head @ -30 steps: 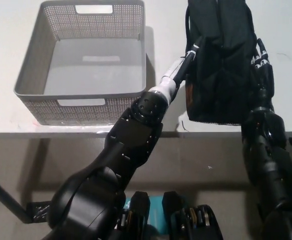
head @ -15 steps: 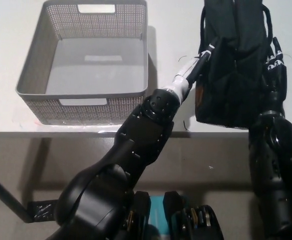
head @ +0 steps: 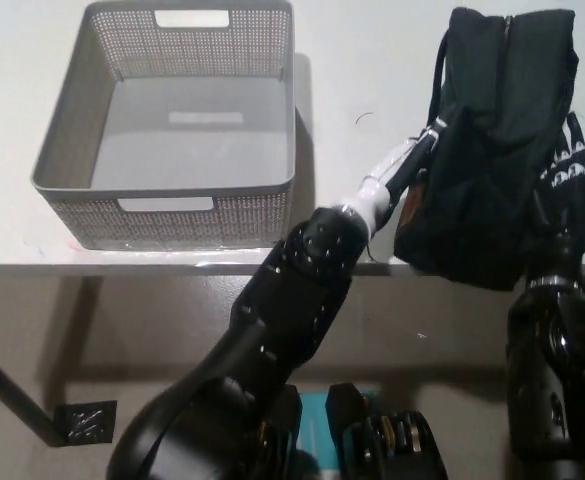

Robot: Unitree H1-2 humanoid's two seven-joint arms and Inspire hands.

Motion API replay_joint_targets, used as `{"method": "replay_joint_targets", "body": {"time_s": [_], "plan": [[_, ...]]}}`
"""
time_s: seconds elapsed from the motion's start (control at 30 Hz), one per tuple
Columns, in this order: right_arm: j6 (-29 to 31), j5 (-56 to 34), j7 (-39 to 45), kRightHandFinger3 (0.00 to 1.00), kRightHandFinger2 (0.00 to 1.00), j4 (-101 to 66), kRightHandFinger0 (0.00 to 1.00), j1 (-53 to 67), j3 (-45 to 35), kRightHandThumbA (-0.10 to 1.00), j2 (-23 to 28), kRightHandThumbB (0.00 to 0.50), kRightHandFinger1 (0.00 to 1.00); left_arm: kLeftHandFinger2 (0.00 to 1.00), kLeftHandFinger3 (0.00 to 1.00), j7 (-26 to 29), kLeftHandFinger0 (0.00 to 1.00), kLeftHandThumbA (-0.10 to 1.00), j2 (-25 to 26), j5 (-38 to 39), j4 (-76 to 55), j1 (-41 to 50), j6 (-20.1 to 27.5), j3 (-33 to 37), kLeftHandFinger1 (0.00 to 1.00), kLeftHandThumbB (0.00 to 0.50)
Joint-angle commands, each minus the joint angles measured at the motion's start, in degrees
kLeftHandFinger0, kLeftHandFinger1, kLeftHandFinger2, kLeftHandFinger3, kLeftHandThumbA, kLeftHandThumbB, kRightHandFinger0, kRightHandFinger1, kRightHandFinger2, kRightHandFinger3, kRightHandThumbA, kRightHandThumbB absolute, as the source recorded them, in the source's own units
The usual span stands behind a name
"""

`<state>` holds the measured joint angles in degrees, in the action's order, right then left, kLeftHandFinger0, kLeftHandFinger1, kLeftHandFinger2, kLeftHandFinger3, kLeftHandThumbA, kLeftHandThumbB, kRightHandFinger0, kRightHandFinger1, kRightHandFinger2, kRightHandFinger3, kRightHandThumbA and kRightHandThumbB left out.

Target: Use both hands to pick up a lunch bag on the right hand side and place it into a container on the left hand side

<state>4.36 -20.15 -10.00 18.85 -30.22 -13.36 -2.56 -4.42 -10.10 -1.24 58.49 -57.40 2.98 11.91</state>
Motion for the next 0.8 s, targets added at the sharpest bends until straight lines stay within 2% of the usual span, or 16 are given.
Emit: {"method": "replay_joint_targets", "body": {"time_s": [0.0,0.07,0.2,0.33,0.47,0.5,0.57,0.63,0.7,0.77], "plan": [[-6.4,1.0,1.8,1.00,1.00,0.8,1.00,-3.8,4.5,1.00,-3.4,0.030,1.00,1.00,1.00,-4.6,1.00,1.00,-2.8,-0.9,-3.1,-1.4,-6.6,1.5,1.00,0.294],[-6.4,0.8,1.6,1.00,1.00,0.3,1.00,-4.2,4.4,1.00,-3.5,0.024,1.00,1.00,1.00,-4.9,1.00,1.00,-2.6,-0.8,-4.6,-1.4,-7.2,1.5,1.00,0.292],[-8.0,1.4,0.3,1.00,1.00,-1.6,1.00,-5.0,4.9,1.00,-3.6,0.064,1.00,1.00,1.00,-3.9,1.00,1.00,-2.0,-1.7,-8.5,-1.2,-9.3,2.1,1.00,0.274],[-9.6,0.9,-1.0,1.00,1.00,-2.6,1.00,-6.9,4.7,1.00,-4.0,0.088,1.00,1.00,1.00,-4.7,1.00,1.00,-1.2,-1.3,-10.3,-2.1,-9.6,1.7,1.00,0.292],[-9.2,1.7,-1.7,1.00,1.00,-2.0,1.00,-10.6,4.8,1.00,-4.0,0.063,1.00,1.00,1.00,-4.2,1.00,1.00,-0.4,-0.1,-12.0,-3.8,-10.0,-0.1,1.00,0.305],[-8.8,2.3,-1.9,1.00,1.00,-1.7,1.00,-11.6,4.9,1.00,-3.8,0.038,1.00,1.00,1.00,-4.2,1.00,1.00,-0.2,0.2,-12.2,-4.5,-9.6,-0.5,1.00,0.287],[-7.9,2.6,-1.7,1.00,1.00,-1.0,1.00,-14.1,5.1,1.00,-3.6,0.036,1.00,1.00,1.00,-4.4,1.00,1.00,0.4,1.1,-14.4,-5.5,-11.7,-1.6,1.00,0.299],[-8.5,2.4,-2.2,1.00,1.00,-1.7,1.00,-16.1,5.1,1.00,-3.7,0.050,1.00,1.00,1.00,-3.8,1.00,1.00,1.3,0.7,-17.4,-6.2,-13.6,-2.0,1.00,0.306],[-12.4,4.5,-4.3,1.00,1.00,-3.7,1.00,-18.2,6.0,1.00,-3.4,0.100,1.00,1.00,1.00,-3.5,1.00,1.00,2.0,0.4,-20.3,-7.2,-14.6,-2.3,1.00,0.308],[-14.0,5.0,-5.4,1.00,1.00,-4.4,1.00,-20.2,6.2,1.00,-3.4,0.101,1.00,1.00,1.00,-4.0,1.00,1.00,2.9,0.7,-21.7,-8.4,-15.4,-2.7,1.00,0.313]]}}
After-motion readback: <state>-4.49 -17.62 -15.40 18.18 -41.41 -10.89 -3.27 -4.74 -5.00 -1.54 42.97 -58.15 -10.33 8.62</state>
